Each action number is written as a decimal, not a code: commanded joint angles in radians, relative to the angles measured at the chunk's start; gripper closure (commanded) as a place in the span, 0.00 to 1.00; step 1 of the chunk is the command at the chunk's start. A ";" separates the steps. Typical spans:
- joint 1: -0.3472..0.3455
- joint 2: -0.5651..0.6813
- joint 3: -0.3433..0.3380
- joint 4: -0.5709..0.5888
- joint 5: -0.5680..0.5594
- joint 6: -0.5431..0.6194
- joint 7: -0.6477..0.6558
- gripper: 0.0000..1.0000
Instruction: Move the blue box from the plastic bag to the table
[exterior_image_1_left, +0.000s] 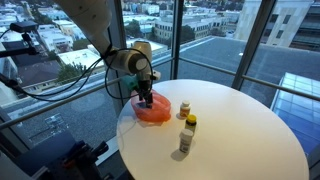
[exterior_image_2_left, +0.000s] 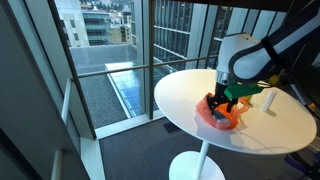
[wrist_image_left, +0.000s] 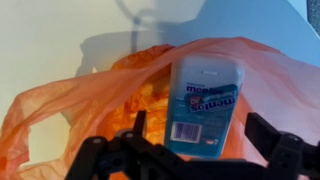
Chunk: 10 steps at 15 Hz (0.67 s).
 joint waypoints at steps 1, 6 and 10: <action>0.034 0.032 -0.028 0.019 -0.002 0.031 0.046 0.00; 0.051 0.043 -0.047 0.020 0.000 0.044 0.064 0.44; 0.048 -0.014 -0.050 -0.003 0.007 0.025 0.056 0.60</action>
